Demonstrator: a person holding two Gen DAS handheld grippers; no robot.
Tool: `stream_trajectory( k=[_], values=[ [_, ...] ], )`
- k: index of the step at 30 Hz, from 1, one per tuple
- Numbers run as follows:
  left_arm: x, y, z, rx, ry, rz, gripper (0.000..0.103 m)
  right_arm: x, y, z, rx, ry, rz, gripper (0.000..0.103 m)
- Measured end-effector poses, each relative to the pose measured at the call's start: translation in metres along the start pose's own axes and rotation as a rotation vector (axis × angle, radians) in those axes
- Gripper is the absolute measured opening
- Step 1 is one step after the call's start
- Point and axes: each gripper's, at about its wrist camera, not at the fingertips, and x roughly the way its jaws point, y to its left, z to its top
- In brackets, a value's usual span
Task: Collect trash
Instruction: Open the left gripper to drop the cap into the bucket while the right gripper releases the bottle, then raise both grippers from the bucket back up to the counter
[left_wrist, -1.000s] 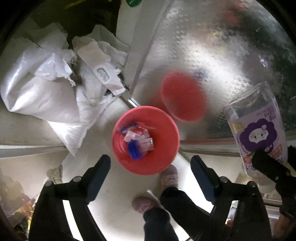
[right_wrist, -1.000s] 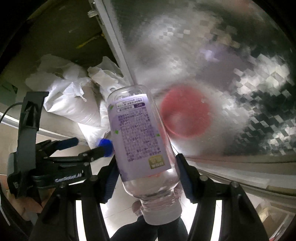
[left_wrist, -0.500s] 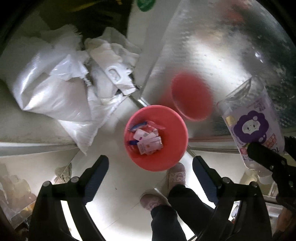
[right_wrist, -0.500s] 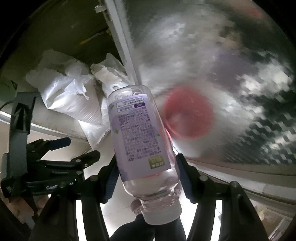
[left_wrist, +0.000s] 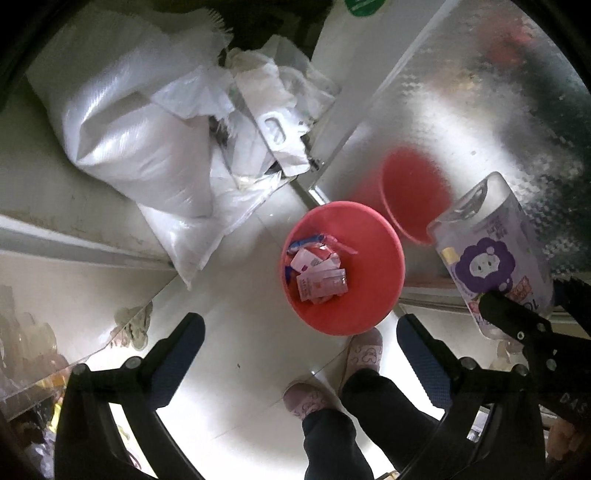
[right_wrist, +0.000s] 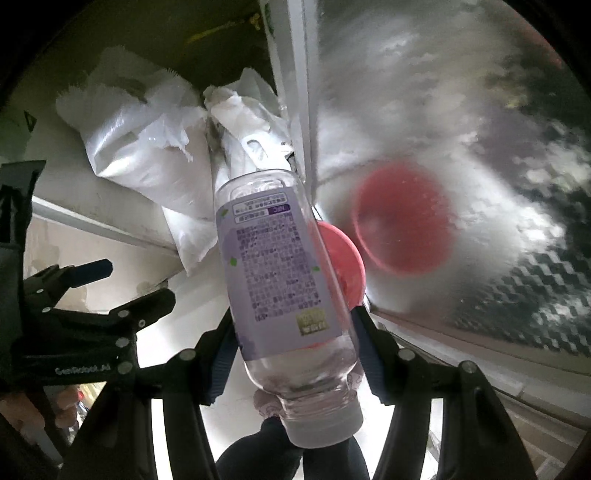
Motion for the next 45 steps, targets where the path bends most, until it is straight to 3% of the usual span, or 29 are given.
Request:
stream_trajectory(
  k=[6, 7, 9, 10, 18, 23, 34, 45],
  values=[
    [0.005, 0.002, -0.006, -0.019, 0.008, 0.007, 0.103, 0.01, 0.005, 0.002, -0.04, 0.01, -0.041, 0.059],
    [0.005, 0.002, -0.008, -0.021, 0.008, 0.007, 0.103, 0.011, 0.005, 0.002, -0.047, 0.01, -0.052, 0.062],
    [0.001, 0.002, -0.01, -0.026, 0.012, 0.016, 0.103, 0.01, 0.007, 0.001, -0.055, 0.004, -0.059, 0.085],
    [-0.002, 0.002, -0.011, -0.027, 0.008, 0.021, 0.103, 0.007, 0.007, 0.0, -0.058, -0.007, -0.058, 0.087],
    [-0.067, -0.002, -0.024, -0.059, -0.029, 0.068, 0.103, -0.032, 0.015, 0.0, -0.099, -0.039, -0.064, 0.091],
    [-0.15, -0.008, -0.031, -0.086, -0.098, 0.084, 0.103, -0.1, 0.024, -0.003, -0.138, -0.09, -0.041, 0.102],
    [-0.32, -0.051, -0.031, -0.089, -0.284, 0.068, 0.103, -0.268, 0.026, -0.001, -0.158, -0.215, -0.008, 0.102],
    [-0.439, -0.103, -0.051, -0.016, -0.434, 0.089, 0.103, -0.397, 0.015, -0.018, -0.169, -0.409, -0.05, 0.102]
  ],
)
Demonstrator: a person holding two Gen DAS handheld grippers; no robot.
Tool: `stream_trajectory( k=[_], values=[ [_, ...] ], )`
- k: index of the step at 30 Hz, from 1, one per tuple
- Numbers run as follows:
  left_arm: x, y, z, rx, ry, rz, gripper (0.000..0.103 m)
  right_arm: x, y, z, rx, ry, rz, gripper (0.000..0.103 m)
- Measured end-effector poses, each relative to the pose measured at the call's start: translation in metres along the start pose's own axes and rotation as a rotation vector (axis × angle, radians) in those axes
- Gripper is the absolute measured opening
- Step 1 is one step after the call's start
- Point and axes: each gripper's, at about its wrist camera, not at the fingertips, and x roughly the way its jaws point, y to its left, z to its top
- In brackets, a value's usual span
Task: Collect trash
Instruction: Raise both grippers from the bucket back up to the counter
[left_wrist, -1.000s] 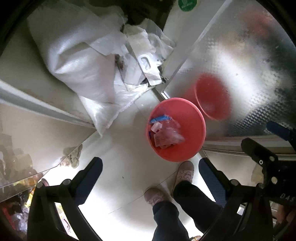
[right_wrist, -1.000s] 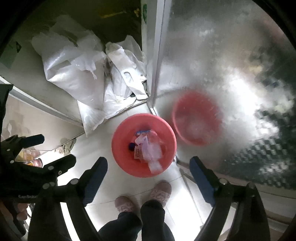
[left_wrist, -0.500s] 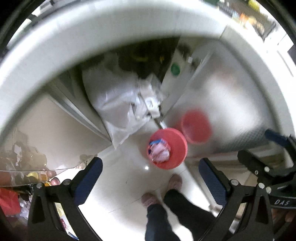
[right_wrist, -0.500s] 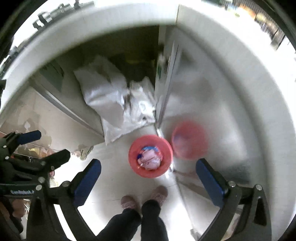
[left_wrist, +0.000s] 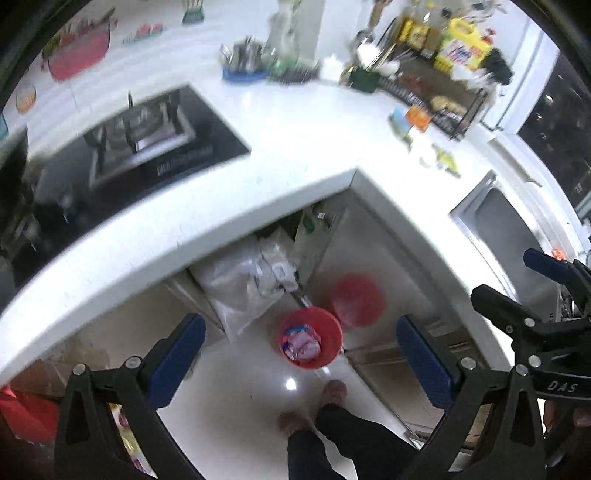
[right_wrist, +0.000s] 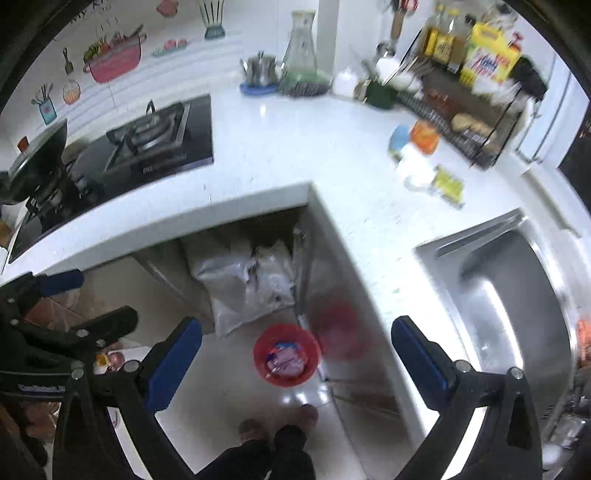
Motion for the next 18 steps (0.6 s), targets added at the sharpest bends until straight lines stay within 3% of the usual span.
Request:
stream_trajectory(
  k=[9, 18],
  values=[
    [-0.059, -0.033, 0.02, 0.072, -0.113, -0.04, 0.103, -0.051, -0.014, 0.003, 0.069, -0.092, -0.023, 0.102],
    [-0.078, -0.061, 0.036, 0.12, -0.16, -0.078, 0.103, -0.084, -0.034, 0.008, 0.114, -0.14, -0.073, 0.102]
  ],
)
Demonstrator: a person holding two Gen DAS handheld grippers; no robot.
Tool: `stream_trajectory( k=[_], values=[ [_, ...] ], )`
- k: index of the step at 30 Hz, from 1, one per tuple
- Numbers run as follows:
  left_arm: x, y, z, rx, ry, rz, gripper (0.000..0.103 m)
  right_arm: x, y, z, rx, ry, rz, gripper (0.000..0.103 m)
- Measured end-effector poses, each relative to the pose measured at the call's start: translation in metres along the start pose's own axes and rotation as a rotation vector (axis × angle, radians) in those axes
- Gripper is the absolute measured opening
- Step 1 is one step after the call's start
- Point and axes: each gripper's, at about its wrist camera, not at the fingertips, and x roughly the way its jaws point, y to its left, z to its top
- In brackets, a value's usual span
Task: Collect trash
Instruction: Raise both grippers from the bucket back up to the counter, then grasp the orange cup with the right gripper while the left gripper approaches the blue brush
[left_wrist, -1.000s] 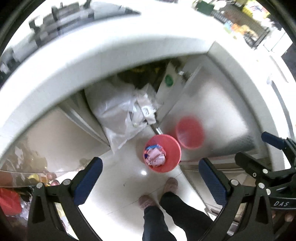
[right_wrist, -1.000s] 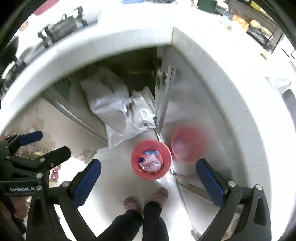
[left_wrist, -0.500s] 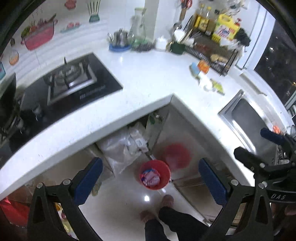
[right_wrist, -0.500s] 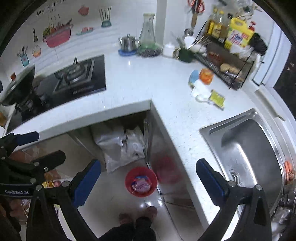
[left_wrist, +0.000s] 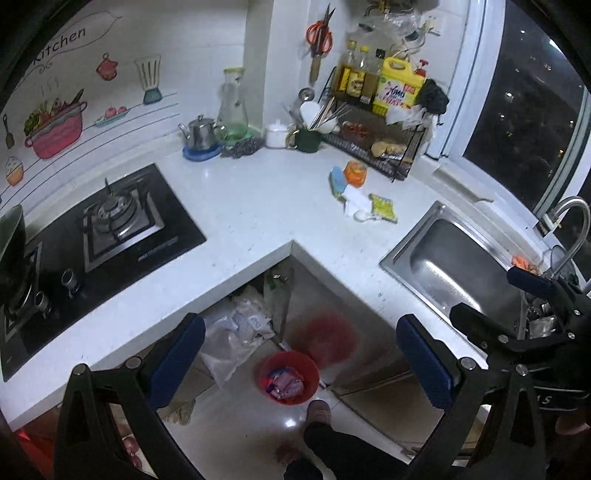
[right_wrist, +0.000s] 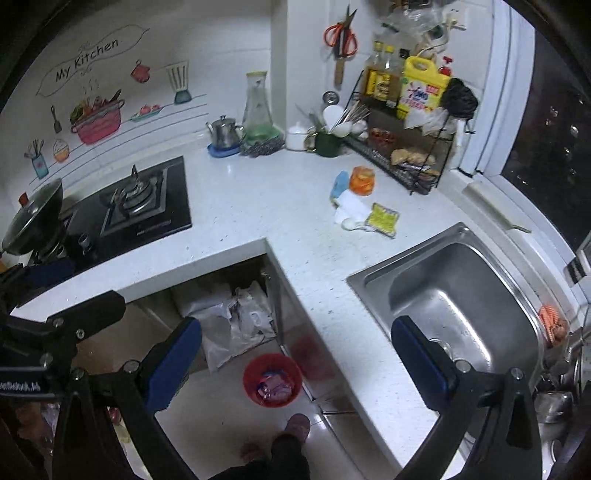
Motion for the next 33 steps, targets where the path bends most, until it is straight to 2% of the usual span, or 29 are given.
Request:
stream_trajectory(
  k=[8, 16, 24, 33],
  values=[
    [0.009, -0.026, 0.023, 0.062, -0.014, -0.037, 0.103, -0.01, -0.023, 0.011, 0.039, -0.046, -0.06, 0.102],
    [0.047, -0.046, 0.064, 0.121, 0.011, -0.053, 0.103, 0.006, -0.054, 0.029, 0.11, -0.042, -0.107, 0.102],
    [0.105, -0.058, 0.117, 0.153, 0.042, -0.082, 0.103, 0.046, -0.082, 0.064, 0.163, -0.012, -0.117, 0.102],
    [0.175, -0.072, 0.187, 0.171, 0.074, -0.065, 0.103, 0.103, -0.12, 0.114, 0.175, 0.013, -0.082, 0.102]
  ],
)
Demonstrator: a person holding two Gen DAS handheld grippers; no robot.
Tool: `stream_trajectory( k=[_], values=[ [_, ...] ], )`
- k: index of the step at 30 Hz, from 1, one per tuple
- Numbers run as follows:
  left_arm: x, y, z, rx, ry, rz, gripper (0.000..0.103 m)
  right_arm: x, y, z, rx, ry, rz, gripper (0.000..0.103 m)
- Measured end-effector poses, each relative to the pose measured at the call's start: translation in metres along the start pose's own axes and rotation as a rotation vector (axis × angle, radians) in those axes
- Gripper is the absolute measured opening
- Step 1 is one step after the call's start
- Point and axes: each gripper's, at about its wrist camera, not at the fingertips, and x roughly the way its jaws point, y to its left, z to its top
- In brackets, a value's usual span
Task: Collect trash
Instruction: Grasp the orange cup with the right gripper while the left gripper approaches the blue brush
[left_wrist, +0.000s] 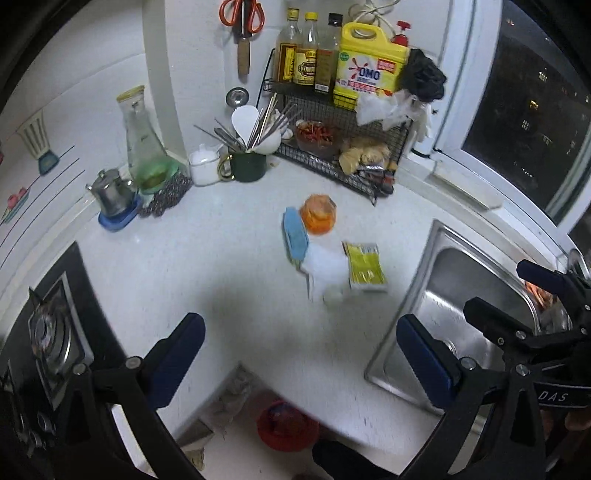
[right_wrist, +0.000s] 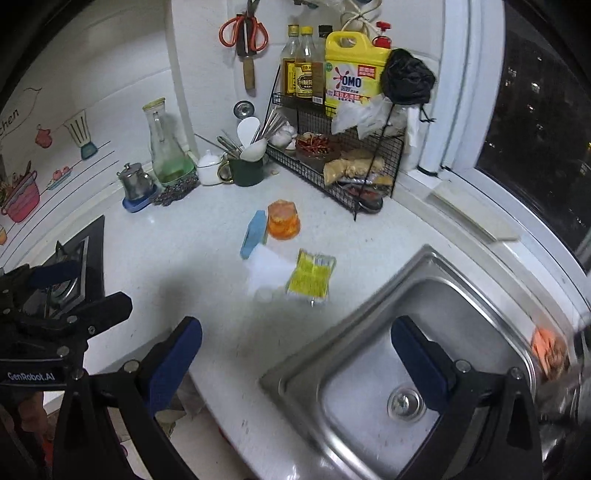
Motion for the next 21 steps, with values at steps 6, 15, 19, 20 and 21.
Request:
stream_trajectory(
  k=[6, 15, 19, 20, 21],
  values=[
    [0.053, 0.007, 0.044, -0.027, 0.045, 0.019, 0.103, 0.044, -0.011, 0.043, -0.015, 0.013, 0.006, 0.102],
    [0.137, 0.031, 0.087, -0.084, 0.129, 0.075, 0.103, 0.133, -0.021, 0.088, -0.056, 0.107, 0.055, 0.102],
    [0.17, 0.049, 0.095, -0.122, 0.161, 0.092, 0.103, 0.175, -0.018, 0.102, -0.077, 0.159, 0.09, 0.102],
    [0.179, 0.053, 0.096, -0.131, 0.17, 0.095, 0.103, 0.182, -0.017, 0.105, -0.081, 0.166, 0.098, 0.102],
    [0.186, 0.057, 0.097, -0.136, 0.175, 0.099, 0.103, 0.192, -0.015, 0.107, -0.088, 0.179, 0.106, 0.102]
  ],
)
